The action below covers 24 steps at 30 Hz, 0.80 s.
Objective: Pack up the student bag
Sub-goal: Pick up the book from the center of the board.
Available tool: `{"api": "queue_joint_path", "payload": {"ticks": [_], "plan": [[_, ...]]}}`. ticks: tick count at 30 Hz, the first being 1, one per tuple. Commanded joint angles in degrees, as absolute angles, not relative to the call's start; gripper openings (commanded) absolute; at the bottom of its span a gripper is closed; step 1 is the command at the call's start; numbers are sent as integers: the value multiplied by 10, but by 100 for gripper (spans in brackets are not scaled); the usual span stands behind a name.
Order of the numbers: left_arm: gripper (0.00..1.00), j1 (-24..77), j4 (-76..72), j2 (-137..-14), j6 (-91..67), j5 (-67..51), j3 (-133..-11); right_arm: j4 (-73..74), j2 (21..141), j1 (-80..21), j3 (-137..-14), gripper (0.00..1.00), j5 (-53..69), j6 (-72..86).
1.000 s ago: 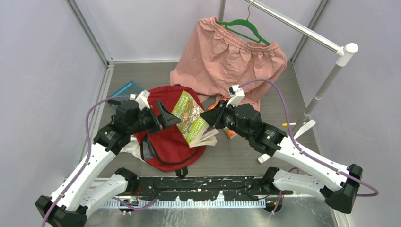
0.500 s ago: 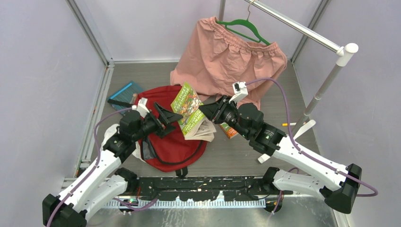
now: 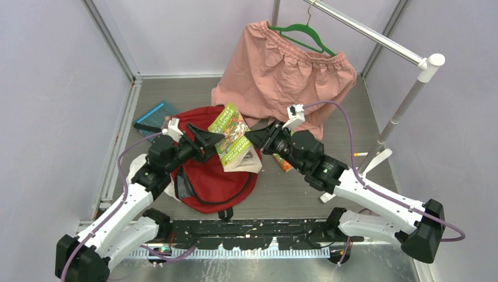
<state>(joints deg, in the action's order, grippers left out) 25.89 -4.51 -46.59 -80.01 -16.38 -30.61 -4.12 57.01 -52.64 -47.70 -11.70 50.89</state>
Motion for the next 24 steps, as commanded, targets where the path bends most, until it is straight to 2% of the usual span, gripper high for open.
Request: {"api": "queue_joint_path", "payload": {"ticks": [1,6,7,8,9,10,12,13,14,16,19,24], "plan": [[67,261,-135,-453,-821,-178,-335,-84,564,-531,-485,1,-111,524],[32,261,-30,-421,-760,-141,-391,-70,560,-530,-462,1,-101,540],[21,261,-18,-418,-751,-138,-398,-63,562,-531,-460,1,-95,543],[4,261,-13,-416,-743,-141,-405,-52,566,-531,-463,5,-89,543],[0,261,-11,-417,-738,-149,-414,-36,569,-530,-469,15,-81,540],[0,261,-11,-421,-730,-160,-424,-18,571,-531,-473,27,-69,536],[0,261,-3,-425,-714,-176,-449,10,567,-530,-474,61,-60,536],[0,261,5,-425,-706,-177,-464,26,559,-531,-470,73,-60,537],[0,261,14,-425,-697,-177,-473,36,544,-531,-467,80,-59,535],[0,261,30,-426,-681,-177,-491,60,516,-530,-458,90,-58,525],[0,260,15,-441,-676,-211,-504,86,468,-531,-436,99,-50,520],[0,259,-58,-482,-717,-291,-515,16,403,-531,-379,100,53,536]]}}
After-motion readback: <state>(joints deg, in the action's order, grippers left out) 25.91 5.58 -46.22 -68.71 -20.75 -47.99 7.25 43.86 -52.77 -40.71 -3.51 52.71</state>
